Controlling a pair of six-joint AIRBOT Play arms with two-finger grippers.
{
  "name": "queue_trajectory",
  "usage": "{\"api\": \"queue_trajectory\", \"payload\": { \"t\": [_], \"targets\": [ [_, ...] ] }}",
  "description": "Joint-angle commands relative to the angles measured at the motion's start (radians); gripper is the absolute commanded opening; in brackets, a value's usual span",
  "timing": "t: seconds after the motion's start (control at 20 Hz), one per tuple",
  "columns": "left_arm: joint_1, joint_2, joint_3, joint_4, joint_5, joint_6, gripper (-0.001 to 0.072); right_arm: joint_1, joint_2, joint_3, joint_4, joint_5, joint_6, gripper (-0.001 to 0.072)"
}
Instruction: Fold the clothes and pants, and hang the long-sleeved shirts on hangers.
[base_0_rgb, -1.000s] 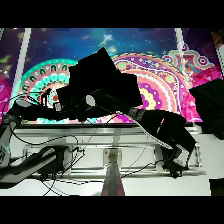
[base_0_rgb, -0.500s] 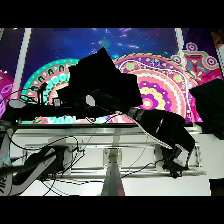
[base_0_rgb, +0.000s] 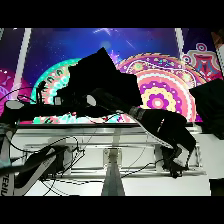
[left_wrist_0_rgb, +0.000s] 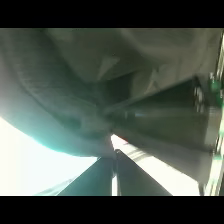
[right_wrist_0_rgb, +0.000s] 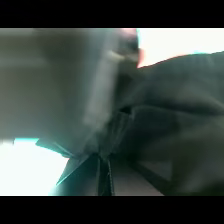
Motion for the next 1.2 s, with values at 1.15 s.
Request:
{"api": "queue_trajectory", "payload": {
  "t": [1.15],
  "targets": [
    [0.188, -0.127, 0.516, 0.219, 0.49, -0.502, 0.0007, -0.925, 0.517, 0.01, -0.268, -0.029, 0.855, 0.0014]
  ]
}}
